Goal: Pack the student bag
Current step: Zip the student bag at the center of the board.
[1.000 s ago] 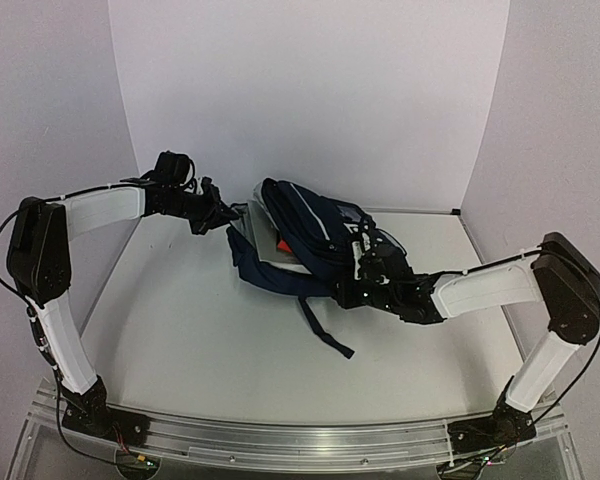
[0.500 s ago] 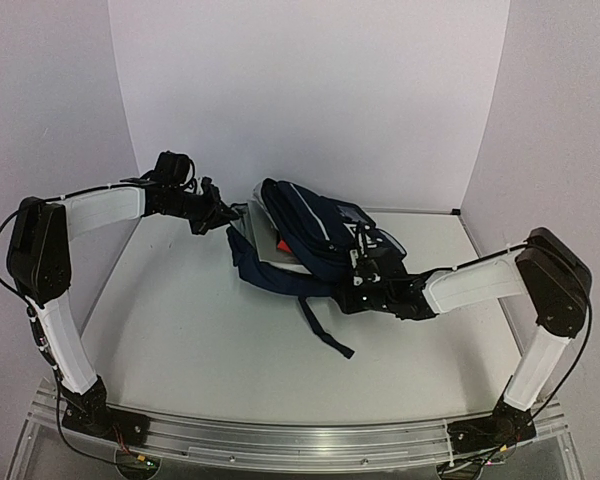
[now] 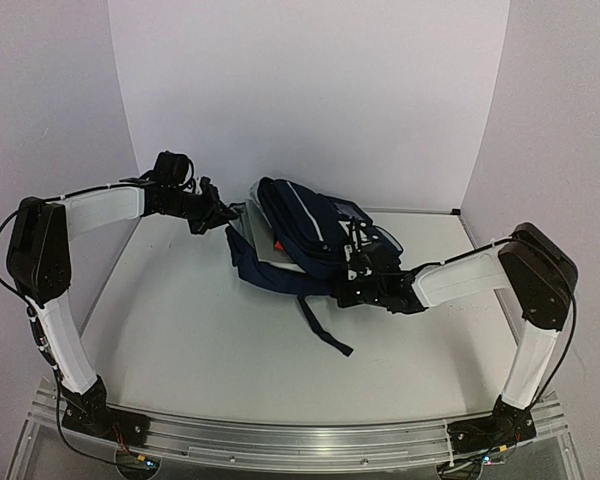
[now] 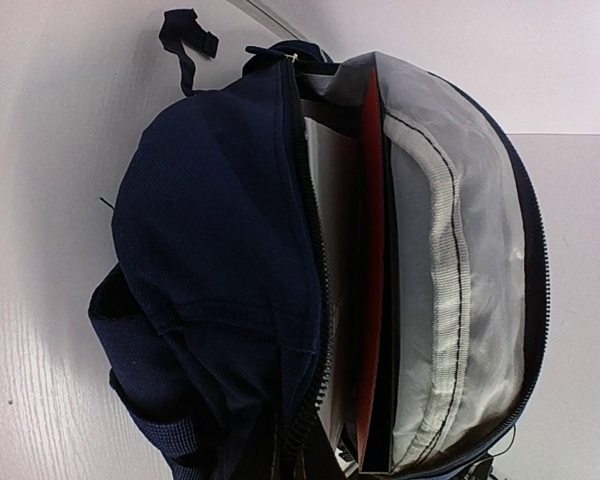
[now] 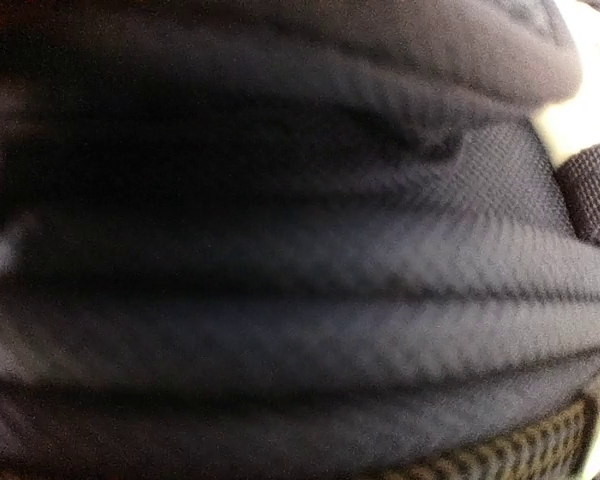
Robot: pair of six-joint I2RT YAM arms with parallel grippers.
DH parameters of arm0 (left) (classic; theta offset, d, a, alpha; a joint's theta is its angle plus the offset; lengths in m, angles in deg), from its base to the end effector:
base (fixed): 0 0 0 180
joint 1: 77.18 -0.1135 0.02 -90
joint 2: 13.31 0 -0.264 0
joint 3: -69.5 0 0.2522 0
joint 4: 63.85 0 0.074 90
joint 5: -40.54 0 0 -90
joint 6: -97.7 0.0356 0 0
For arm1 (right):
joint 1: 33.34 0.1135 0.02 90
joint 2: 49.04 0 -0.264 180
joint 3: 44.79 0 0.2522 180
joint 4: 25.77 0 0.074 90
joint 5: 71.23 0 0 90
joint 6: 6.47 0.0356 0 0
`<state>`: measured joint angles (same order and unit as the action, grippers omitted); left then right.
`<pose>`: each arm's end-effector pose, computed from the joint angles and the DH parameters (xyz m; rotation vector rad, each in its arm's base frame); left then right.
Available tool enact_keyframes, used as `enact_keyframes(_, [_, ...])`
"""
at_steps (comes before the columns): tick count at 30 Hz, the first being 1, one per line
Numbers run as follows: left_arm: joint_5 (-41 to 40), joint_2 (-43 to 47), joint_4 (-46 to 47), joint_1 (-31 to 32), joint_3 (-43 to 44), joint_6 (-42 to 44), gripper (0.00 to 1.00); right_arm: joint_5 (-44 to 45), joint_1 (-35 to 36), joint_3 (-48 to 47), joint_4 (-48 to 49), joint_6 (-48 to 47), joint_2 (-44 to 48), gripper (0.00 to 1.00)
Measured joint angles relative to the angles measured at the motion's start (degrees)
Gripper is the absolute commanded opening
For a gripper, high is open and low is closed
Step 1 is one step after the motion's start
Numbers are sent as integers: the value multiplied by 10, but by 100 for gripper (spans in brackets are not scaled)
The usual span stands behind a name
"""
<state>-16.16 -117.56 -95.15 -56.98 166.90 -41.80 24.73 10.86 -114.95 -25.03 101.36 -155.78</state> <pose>0.3846 -0.1623 0.2752 -0.2709 2.4235 -1.2626 0.2802 0.2673 0.1520 -0.4520 2.1900 0.4892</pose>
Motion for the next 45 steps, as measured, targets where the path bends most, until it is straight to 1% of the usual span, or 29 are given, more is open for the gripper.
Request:
enact_keyframes(5, [0,0,1,0,-1,0,0,-22,-2,5,15,-8,0,0])
enact_keyframes(15, [0,-1,11,0,-9,-1,0,-95,-8,34,45,-13,19,0])
enact_keyframes(23, [-6,-1,29,0,-34,-6,0,-100,36,30,58,1,26,0])
enact_keyframes(34, [-27,-1,64,11,-53,-16,0,-78,123,-64,32,42,22,0])
enact_keyframes(45, [-56,7,87,35,-74,-2,0,-49,161,-167,-53,84,-16,0])
